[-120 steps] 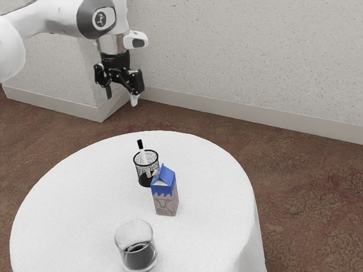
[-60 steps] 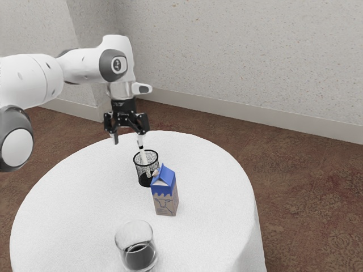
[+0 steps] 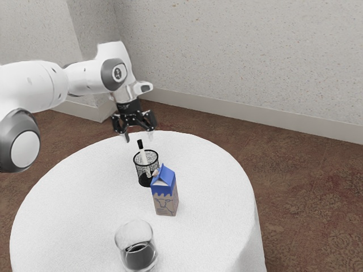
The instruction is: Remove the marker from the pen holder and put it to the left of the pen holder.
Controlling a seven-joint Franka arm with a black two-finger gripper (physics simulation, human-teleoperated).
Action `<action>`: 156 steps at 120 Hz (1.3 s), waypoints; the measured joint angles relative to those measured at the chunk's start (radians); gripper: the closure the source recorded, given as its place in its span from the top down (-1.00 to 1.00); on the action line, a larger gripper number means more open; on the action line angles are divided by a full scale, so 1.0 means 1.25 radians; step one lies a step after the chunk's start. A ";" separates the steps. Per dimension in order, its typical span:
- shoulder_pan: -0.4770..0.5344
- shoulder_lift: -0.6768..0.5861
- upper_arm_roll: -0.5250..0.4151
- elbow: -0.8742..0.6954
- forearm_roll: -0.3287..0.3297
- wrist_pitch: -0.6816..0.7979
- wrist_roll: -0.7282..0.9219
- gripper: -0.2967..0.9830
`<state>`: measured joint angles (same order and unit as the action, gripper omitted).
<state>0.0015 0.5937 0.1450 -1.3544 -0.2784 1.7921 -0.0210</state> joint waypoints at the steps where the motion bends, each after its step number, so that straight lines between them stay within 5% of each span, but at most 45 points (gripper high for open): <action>1: 0.000 0.003 0.000 0.000 -0.002 0.004 0.000 0.54; 60: 0.000 0.040 0.019 0.006 -0.042 0.016 0.007 0.32; 121: 0.000 0.036 0.027 0.008 -0.041 -0.026 -0.003 -0.43; 156: -0.001 -0.016 0.017 0.008 -0.037 -0.033 -0.008 -0.62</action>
<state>-0.0001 0.5743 0.1666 -1.3442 -0.3249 1.7504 -0.0309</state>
